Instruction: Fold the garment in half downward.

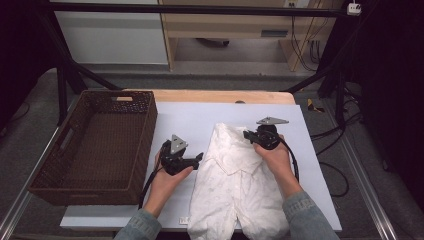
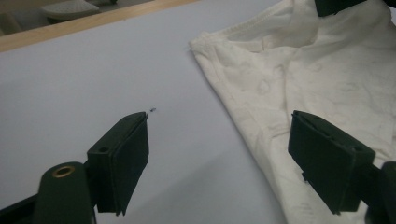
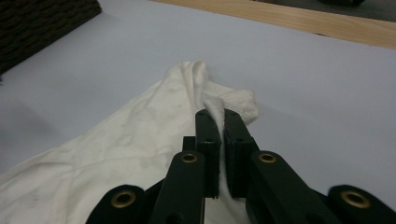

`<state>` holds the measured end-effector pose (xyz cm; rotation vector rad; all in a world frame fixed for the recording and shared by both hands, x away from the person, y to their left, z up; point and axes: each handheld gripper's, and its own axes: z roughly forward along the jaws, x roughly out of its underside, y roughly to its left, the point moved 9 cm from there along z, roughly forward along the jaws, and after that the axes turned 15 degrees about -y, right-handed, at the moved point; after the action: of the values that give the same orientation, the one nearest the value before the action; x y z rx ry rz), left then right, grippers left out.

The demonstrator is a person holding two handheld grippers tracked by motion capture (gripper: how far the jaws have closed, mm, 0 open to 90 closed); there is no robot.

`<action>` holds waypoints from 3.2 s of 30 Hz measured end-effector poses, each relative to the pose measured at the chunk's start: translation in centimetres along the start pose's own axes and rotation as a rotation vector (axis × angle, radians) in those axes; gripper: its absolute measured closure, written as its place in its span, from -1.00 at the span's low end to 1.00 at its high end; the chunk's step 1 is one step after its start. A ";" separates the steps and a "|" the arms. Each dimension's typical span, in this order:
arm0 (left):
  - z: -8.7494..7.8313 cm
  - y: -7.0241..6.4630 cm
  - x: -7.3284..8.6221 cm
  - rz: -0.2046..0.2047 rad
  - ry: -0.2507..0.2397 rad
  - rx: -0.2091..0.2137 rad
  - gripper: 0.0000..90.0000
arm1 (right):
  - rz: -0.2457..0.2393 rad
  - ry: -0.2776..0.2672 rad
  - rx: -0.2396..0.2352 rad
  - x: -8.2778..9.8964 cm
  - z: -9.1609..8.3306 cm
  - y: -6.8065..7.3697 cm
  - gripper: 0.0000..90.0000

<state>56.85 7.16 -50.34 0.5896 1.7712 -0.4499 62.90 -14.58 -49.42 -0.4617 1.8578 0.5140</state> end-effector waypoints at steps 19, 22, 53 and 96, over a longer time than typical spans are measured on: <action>3.6 -2.7 0.3 0.030 0.059 0.080 -0.22 | -0.005 -0.069 -0.123 0.0 -5.7 3.7 0.95; 3.7 -2.7 0.6 0.040 0.070 0.082 -0.21 | 0.003 -0.075 -0.128 0.2 -6.0 3.8 0.95; 3.4 -2.9 -1.5 0.041 -0.026 0.081 0.26 | 0.004 -0.090 -0.125 0.3 -7.3 3.2 0.95; 3.8 -0.7 -11.1 -0.059 -0.085 0.002 0.95 | -0.142 -0.232 0.079 -8.0 -6.3 1.5 0.95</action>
<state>61.79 2.63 -40.70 0.5129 1.7112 -0.5101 59.75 -16.31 -39.78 -0.4576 1.6038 0.3799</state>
